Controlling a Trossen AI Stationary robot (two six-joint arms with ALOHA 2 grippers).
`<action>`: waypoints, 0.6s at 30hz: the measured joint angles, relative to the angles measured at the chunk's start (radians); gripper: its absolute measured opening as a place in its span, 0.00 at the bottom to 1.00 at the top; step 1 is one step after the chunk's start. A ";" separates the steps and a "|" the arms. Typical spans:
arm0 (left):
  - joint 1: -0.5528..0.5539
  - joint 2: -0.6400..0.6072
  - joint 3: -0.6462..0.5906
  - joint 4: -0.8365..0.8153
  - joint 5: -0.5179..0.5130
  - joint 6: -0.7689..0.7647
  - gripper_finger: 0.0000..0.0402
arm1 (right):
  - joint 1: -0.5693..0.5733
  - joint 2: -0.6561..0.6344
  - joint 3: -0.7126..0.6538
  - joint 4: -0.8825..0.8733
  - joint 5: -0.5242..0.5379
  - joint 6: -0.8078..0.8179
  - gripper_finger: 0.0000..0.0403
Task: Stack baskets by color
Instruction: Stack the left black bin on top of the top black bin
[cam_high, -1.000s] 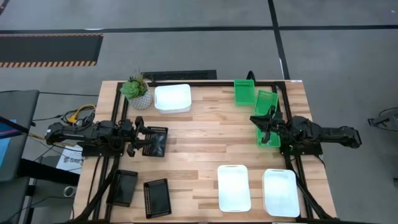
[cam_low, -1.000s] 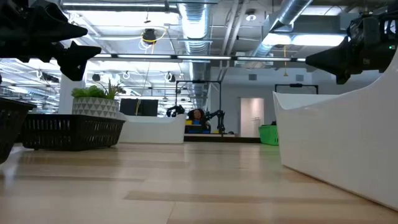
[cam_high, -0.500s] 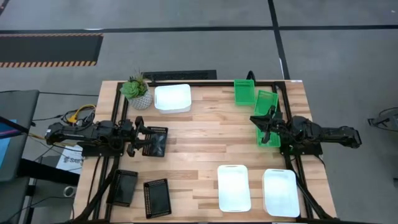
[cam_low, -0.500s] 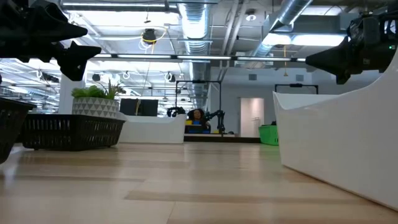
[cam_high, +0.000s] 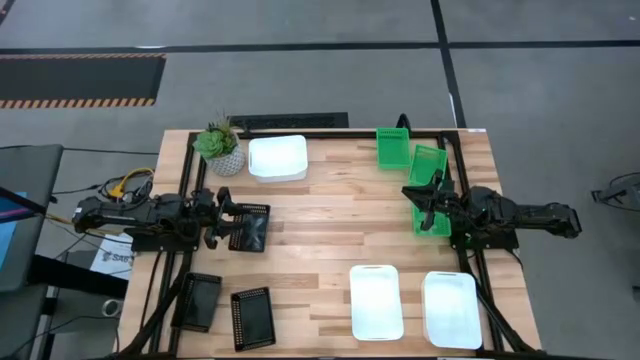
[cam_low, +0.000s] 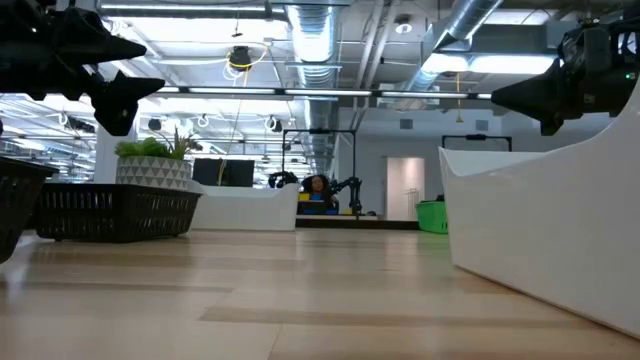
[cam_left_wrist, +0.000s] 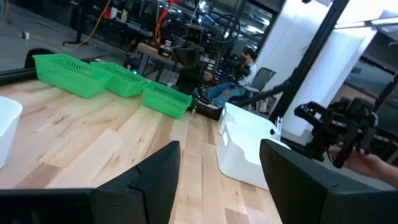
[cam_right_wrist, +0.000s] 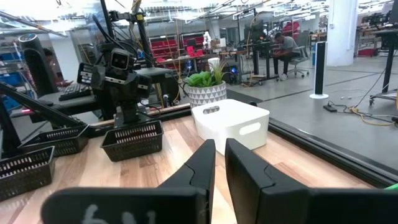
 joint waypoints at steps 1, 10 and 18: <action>0.000 0.000 0.000 0.000 -0.002 0.012 0.53 | 0.000 0.000 0.000 0.000 0.000 0.000 0.16; 0.001 0.002 0.000 0.021 -0.099 -0.016 0.53 | 0.000 0.000 0.000 0.041 0.000 0.243 0.16; 0.001 0.003 0.030 0.120 -0.047 -0.122 0.53 | 0.000 0.000 0.000 0.046 0.000 0.473 0.16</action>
